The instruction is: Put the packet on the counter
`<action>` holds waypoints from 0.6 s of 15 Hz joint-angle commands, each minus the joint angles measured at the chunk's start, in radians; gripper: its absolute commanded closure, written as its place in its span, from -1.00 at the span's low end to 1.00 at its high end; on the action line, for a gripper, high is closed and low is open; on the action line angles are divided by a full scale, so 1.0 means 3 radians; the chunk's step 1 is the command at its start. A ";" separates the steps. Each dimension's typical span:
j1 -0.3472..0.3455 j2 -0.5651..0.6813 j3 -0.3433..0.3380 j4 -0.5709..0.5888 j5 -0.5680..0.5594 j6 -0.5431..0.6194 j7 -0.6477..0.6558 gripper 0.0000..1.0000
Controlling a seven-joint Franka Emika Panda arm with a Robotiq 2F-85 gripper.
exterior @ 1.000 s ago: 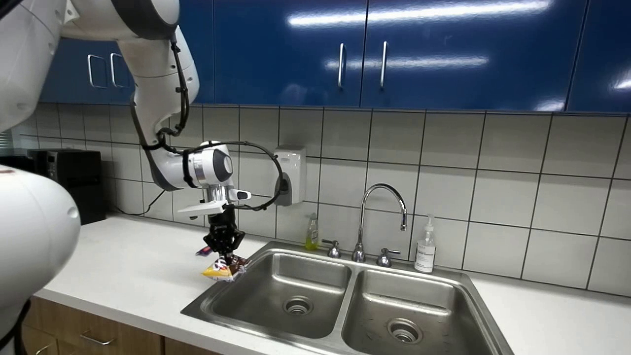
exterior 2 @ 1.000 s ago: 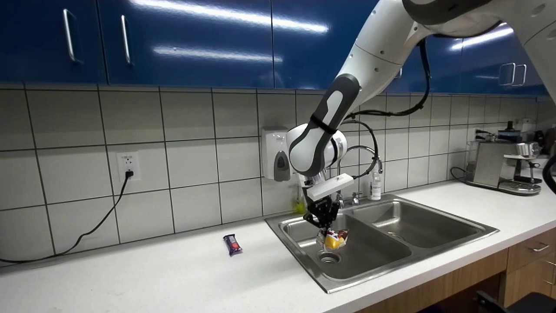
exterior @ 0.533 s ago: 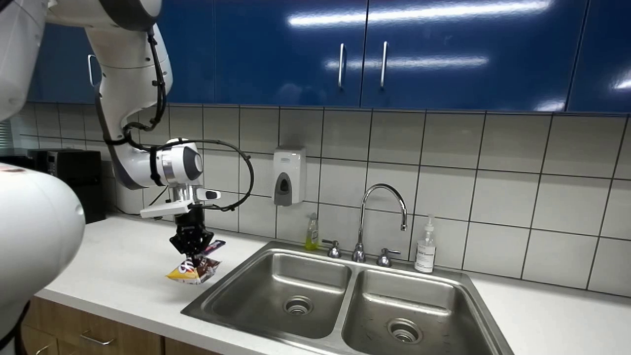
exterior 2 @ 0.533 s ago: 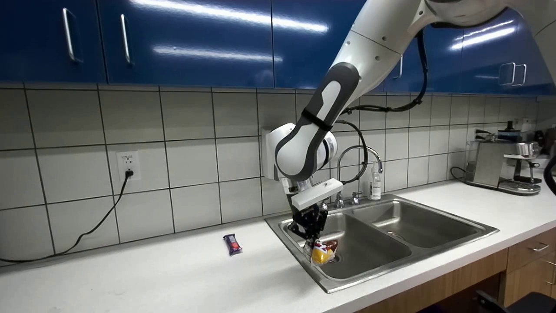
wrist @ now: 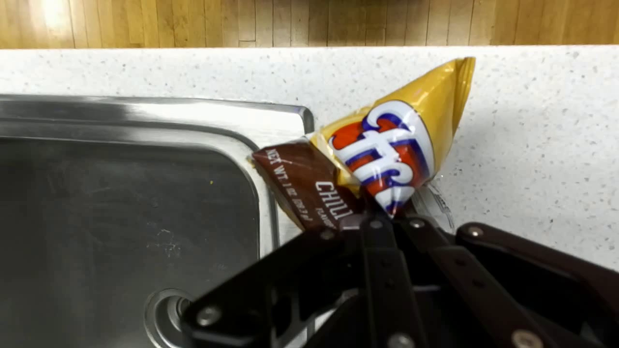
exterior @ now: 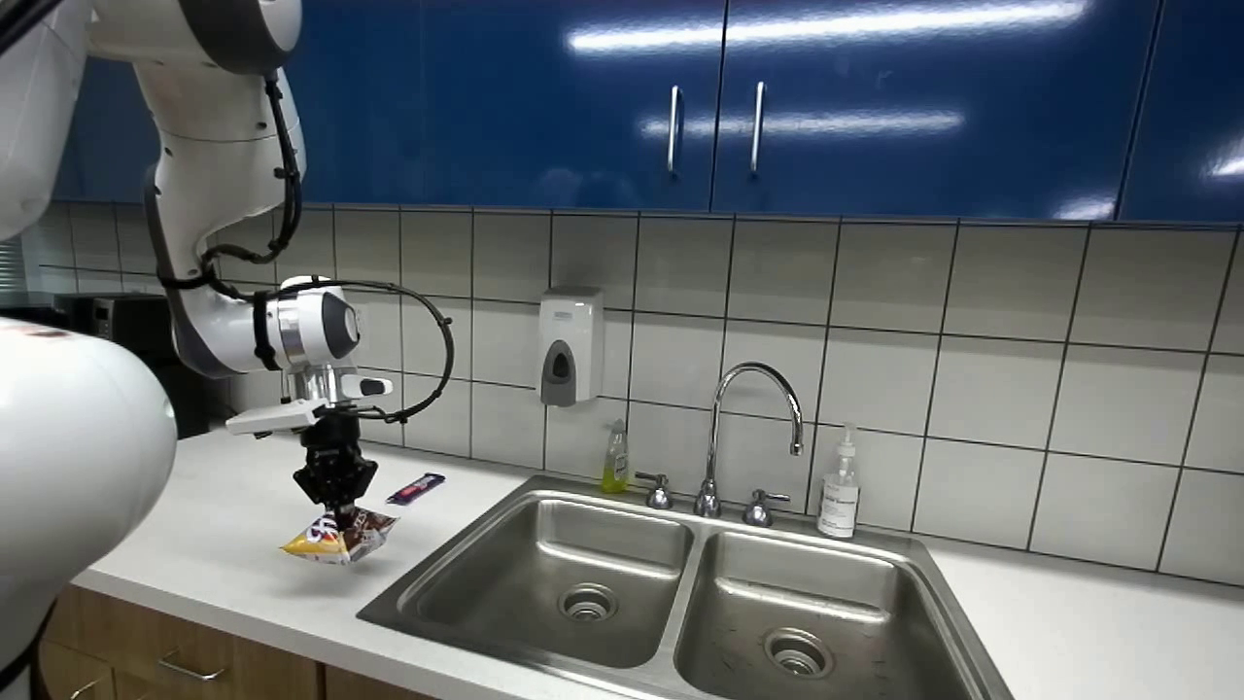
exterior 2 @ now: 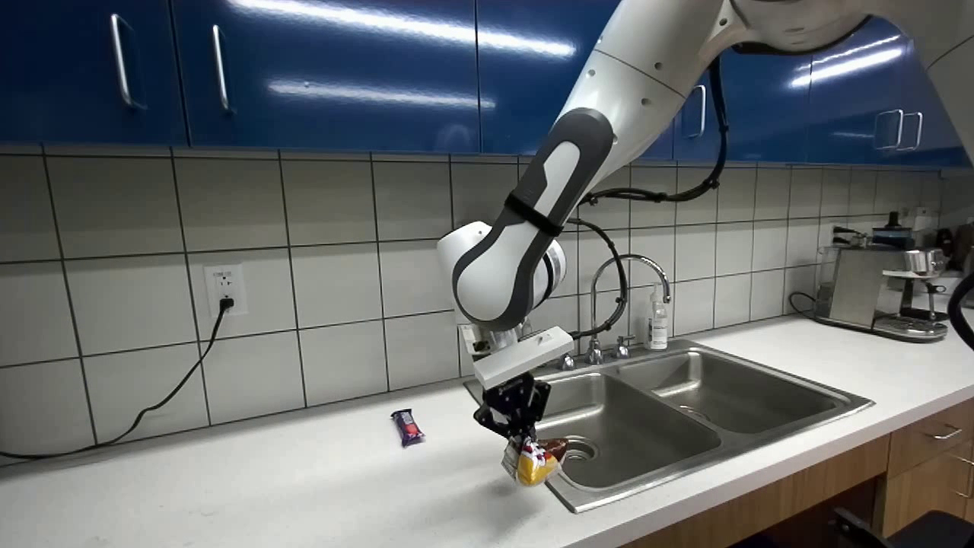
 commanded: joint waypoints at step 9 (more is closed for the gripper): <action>0.0106 0.0545 -0.0028 0.0669 -0.0042 -0.0176 0.0474 0.99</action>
